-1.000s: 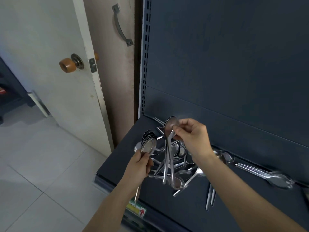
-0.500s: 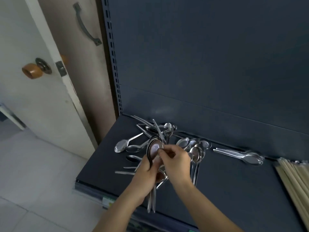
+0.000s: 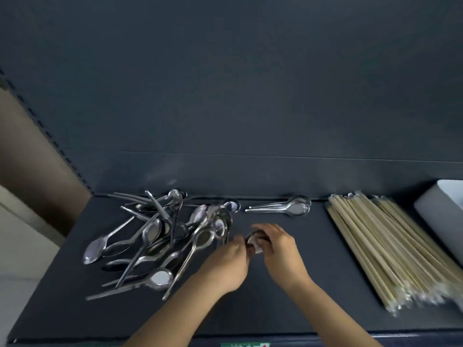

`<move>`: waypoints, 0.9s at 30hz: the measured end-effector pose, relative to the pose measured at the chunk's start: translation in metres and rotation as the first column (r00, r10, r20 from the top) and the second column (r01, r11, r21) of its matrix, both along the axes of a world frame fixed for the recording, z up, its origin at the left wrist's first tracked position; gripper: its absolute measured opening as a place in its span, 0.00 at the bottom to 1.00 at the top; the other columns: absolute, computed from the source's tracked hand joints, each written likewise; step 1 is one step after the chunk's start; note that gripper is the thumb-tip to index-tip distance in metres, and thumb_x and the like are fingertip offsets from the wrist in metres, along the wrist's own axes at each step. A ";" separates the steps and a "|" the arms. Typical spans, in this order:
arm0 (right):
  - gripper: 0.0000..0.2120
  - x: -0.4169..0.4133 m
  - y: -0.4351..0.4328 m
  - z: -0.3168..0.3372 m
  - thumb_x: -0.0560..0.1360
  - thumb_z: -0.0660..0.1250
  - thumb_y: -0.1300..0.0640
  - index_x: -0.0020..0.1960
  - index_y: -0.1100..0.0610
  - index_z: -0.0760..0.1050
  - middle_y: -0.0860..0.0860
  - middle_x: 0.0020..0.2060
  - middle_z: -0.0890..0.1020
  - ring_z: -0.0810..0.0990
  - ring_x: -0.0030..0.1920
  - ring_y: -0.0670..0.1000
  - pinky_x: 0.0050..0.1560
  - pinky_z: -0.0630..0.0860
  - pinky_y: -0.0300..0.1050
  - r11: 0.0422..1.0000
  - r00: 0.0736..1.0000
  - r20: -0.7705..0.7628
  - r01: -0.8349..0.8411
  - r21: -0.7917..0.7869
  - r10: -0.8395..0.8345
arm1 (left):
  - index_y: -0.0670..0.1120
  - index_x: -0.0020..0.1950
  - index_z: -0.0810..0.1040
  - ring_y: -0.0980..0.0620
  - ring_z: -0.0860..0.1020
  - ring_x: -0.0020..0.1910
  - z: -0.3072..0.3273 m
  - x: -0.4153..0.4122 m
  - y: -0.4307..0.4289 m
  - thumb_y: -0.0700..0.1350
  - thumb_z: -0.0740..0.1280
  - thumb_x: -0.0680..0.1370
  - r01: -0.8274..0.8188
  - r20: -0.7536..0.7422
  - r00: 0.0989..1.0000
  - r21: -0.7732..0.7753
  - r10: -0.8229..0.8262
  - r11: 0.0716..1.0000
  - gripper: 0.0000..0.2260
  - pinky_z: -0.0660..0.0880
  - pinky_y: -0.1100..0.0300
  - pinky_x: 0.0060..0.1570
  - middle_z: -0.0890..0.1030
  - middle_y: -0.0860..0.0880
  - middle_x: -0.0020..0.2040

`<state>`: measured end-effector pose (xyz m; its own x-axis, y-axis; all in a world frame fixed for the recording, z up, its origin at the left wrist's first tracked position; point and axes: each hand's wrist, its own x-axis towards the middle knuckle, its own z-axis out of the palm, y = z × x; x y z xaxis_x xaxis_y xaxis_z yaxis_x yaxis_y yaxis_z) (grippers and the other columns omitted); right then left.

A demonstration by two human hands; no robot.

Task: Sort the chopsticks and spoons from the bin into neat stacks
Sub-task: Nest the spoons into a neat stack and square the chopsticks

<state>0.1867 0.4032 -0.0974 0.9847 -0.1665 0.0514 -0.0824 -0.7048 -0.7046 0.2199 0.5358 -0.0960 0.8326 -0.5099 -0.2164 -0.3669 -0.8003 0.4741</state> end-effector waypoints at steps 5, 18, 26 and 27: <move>0.14 -0.002 -0.064 -0.008 0.73 0.63 0.70 0.52 0.56 0.80 0.46 0.42 0.81 0.79 0.44 0.46 0.42 0.72 0.29 0.966 0.967 0.016 0.255 0.034 -0.255 | 0.45 0.60 0.65 0.41 0.78 0.51 -0.004 0.022 -0.053 0.49 0.56 0.82 0.161 0.162 0.972 0.080 -0.172 0.984 0.11 0.69 0.51 0.39 0.76 0.45 0.57; 0.07 0.051 -0.125 -0.038 0.75 0.63 0.65 0.52 0.59 0.73 0.53 0.52 0.71 0.71 0.41 0.53 0.43 0.66 0.42 0.907 0.903 -0.084 0.421 -0.012 -0.421 | 0.45 0.49 0.76 0.47 0.78 0.44 -0.055 0.084 -0.110 0.40 0.73 0.70 0.055 0.396 0.911 0.162 -0.116 0.985 0.10 0.76 0.53 0.36 0.78 0.49 0.45; 0.11 0.053 -0.127 -0.047 0.73 0.68 0.62 0.55 0.58 0.73 0.55 0.53 0.72 0.75 0.50 0.59 0.45 0.73 0.51 0.910 0.914 -0.028 0.398 -0.115 -0.404 | 0.49 0.41 0.81 0.48 0.77 0.36 -0.059 0.075 -0.101 0.47 0.80 0.61 -0.021 0.485 0.873 0.155 -0.058 0.988 0.13 0.75 0.56 0.30 0.77 0.50 0.38; 0.12 0.053 -0.127 -0.046 0.73 0.68 0.62 0.55 0.59 0.73 0.56 0.53 0.72 0.74 0.52 0.60 0.47 0.73 0.51 0.908 0.914 -0.010 0.402 -0.115 -0.406 | 0.49 0.41 0.81 0.49 0.77 0.36 -0.057 0.074 -0.099 0.48 0.80 0.60 -0.031 0.477 0.877 0.161 -0.051 0.986 0.14 0.75 0.57 0.31 0.77 0.51 0.38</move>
<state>0.2401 0.2766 -0.1439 0.8357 -0.5459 0.0604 -0.3980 -0.6776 -0.6184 0.2938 0.4372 -0.1525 0.8497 -0.5114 0.1281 -0.5244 -0.8449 0.1059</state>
